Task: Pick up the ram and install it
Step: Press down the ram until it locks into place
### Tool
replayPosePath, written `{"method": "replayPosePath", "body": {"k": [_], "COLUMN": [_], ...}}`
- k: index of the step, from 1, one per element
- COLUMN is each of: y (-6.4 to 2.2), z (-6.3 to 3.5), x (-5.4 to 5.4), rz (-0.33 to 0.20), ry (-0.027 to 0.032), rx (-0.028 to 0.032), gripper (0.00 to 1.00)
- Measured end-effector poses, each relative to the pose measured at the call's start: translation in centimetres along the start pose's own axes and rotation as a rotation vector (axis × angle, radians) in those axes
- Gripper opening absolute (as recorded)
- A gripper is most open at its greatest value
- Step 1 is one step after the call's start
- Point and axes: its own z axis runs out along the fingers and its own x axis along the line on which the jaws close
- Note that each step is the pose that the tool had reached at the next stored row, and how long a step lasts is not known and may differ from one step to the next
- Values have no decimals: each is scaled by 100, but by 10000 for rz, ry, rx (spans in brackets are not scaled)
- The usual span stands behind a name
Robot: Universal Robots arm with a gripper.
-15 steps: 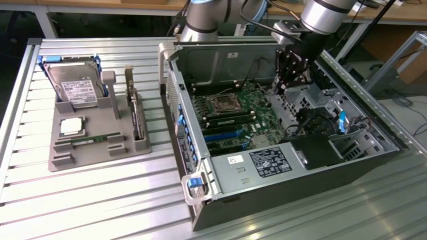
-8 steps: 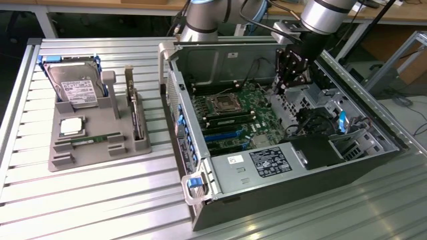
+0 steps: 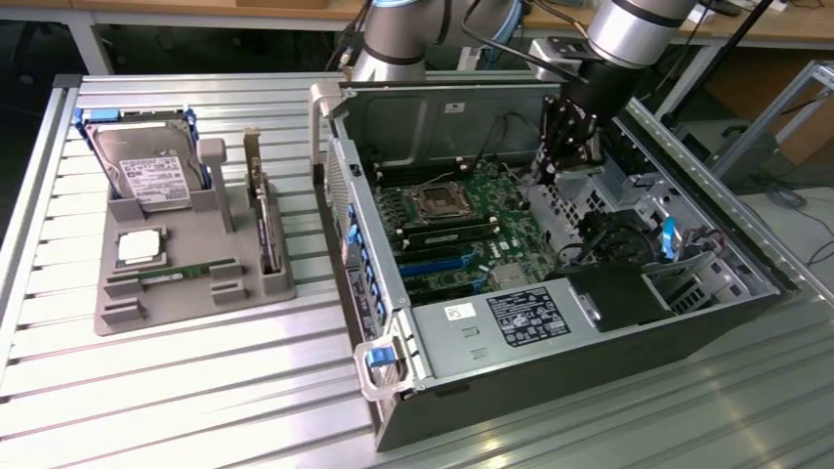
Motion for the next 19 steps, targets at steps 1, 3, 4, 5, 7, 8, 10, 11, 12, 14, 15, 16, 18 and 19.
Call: {"method": "replayPosePath", "body": {"k": [1,3,4,5,7,8,10,11,12,14,15,16,18,19], "y": [0,0,0,0,0,0,0,0,0,0,0,0,0,0], "z": [0,2,2,3,4,5,6,7,7,9,9,9,10,10], "x": [0,0,0,0,-1,-1,-1,-1,-1,-4,-4,-4,-5,-5], "rz": [116,303,399,488,688,779,920,994,1078,1160,1191,1210,1290,1345], "ry": [-6,-17,-21,-26,-37,-42,-49,-54,-57,-63,-64,-66,-71,-73], "rx": [0,-1,-1,-2,-2,-2,-2,-3,-3,-3,-3,-3,-3,-4], "gripper": [10,10,10,10,10,10,10,10,10,10,10,10,10,10]}}
